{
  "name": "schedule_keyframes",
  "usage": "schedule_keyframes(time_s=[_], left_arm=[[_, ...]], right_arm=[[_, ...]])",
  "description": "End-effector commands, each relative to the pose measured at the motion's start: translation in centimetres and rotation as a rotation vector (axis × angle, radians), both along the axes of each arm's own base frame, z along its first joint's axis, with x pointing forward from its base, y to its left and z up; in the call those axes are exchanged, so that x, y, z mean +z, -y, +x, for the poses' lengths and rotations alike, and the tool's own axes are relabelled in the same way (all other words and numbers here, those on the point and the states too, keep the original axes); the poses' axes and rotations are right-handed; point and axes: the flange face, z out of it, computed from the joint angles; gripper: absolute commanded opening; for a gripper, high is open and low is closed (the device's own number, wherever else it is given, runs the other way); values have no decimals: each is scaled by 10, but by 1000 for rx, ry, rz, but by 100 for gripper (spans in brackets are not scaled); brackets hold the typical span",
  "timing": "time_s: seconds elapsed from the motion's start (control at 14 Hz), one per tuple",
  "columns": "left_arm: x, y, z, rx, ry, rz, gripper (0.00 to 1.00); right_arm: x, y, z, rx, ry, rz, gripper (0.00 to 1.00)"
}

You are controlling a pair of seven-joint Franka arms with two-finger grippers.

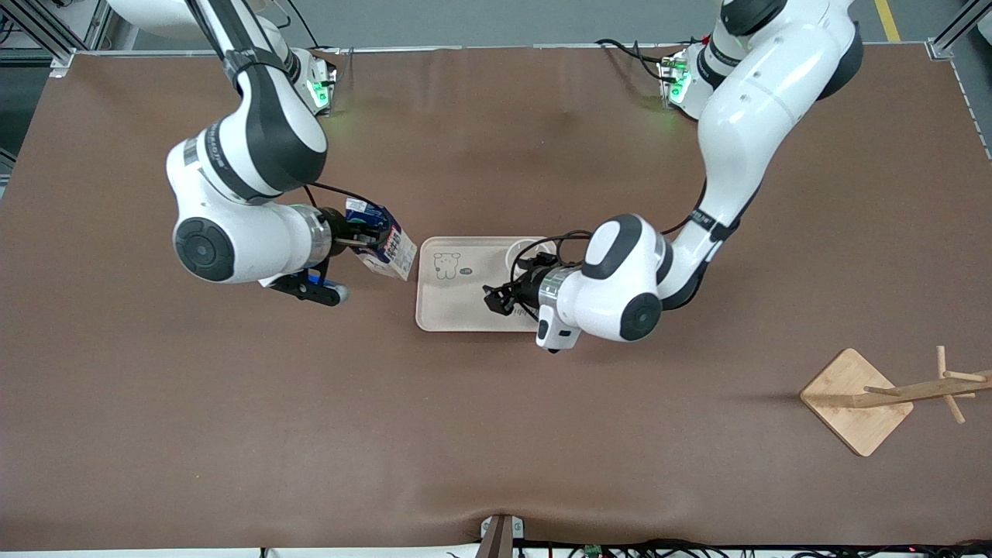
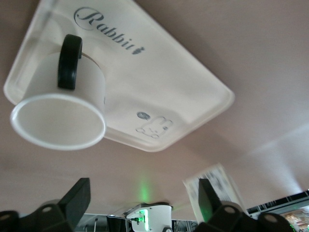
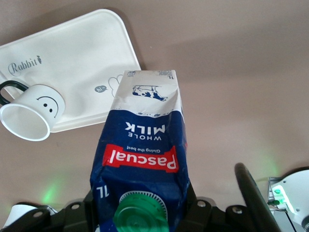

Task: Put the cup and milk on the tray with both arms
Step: 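Lower the mug onto the tray while the right gripper carries the milk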

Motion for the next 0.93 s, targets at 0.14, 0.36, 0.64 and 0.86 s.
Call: schedule_keyframes(time_s=[0.14, 0.36, 0.64, 0.86], left_arm=[[123, -96, 17, 34, 77, 51, 100], [180, -171, 28, 57, 172, 88, 100], [215, -215, 27, 23, 328, 290, 100], [237, -264, 26, -59, 407, 349, 100]], right_arm=[[-17, -45, 13, -19, 36, 13, 22], [-38, -70, 18, -8, 78, 20, 22], [-58, -103, 9, 43, 73, 10, 23], [-65, -112, 0, 81, 61, -4, 25]])
